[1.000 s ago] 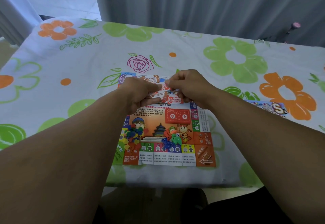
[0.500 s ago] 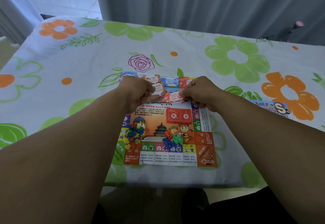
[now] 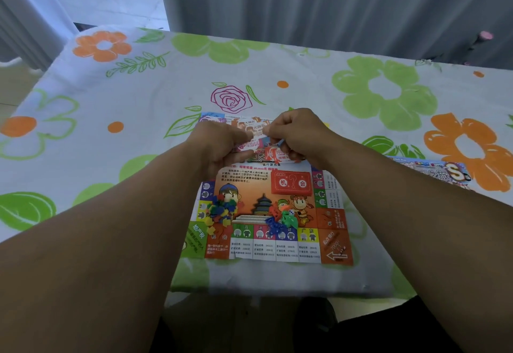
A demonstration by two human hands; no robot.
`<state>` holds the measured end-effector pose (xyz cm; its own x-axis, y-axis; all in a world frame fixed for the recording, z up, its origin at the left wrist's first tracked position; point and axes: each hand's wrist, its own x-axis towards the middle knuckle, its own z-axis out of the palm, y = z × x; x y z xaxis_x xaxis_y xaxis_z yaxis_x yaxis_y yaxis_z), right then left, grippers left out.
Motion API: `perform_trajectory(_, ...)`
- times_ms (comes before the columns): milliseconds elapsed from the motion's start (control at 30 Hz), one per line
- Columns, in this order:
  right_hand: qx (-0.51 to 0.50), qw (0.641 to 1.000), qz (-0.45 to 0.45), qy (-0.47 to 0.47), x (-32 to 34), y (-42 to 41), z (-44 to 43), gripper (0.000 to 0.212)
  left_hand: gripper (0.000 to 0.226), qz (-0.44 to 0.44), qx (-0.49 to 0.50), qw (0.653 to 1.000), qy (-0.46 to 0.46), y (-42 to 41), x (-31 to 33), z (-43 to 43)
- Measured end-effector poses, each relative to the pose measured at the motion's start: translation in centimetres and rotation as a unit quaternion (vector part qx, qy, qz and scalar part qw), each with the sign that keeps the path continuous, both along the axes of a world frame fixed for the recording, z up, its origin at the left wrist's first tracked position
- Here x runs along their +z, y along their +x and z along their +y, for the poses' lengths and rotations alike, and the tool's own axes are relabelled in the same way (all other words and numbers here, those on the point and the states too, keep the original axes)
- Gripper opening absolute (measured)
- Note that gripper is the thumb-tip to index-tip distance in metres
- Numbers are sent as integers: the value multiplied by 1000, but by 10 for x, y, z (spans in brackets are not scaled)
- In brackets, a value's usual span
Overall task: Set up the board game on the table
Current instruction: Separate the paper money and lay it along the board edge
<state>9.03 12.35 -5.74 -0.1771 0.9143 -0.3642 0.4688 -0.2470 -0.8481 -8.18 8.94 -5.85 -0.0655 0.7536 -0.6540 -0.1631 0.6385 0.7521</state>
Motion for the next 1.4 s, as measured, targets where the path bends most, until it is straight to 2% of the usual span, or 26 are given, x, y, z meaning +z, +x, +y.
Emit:
perform_trajectory(133, -73, 997, 34, -7, -3, -16, 9, 17, 20, 20, 41, 999, -6, -13, -4, 1)
perform_trajectory(267, -120, 992, 23, -10, -10, -33, 19, 23, 23, 26, 55, 998, -23, -24, -6, 0)
perform_trajectory(567, -155, 987, -34, -21, -25, -47, 32, 32, 28, -2, 66, 997, -49, -37, -6, 0)
perform_trajectory(700, -171, 984, -56, -2, -30, -43, 35, 38, 19, -3, 72, 996, -49, -34, -5, 1)
perform_trajectory(767, -155, 987, -48, 7, -28, -41, 34, 31, 19, -6, 68, 997, -43, -32, -5, 1)
perform_trajectory(833, -104, 995, -3, 8, -20, -41, 29, 28, 22, -9, 61, 997, -38, -30, -5, 0)
perform_trajectory(900, -44, 998, 40, -5, -12, -40, 22, 34, 25, -15, 56, 998, -31, -27, -4, 0)
perform_trajectory(1000, 15, 999, 47, -21, -9, -38, 18, 27, 29, -25, 56, 998, -18, -21, -3, 3)
perform_trajectory(1067, 16, 999, 36, -26, -9, -33, 18, 19, 30, -30, 59, 998, -13, -16, -4, 5)
perform_trajectory(1300, -111, 991, 64, -37, -7, 0, 24, 15, 25, -19, 57, 998, -4, 6, -6, 9)
perform_trajectory(1400, -168, 984, 46, -30, -9, 19, 28, 18, 27, -26, 58, 998, 4, 14, -6, 12)
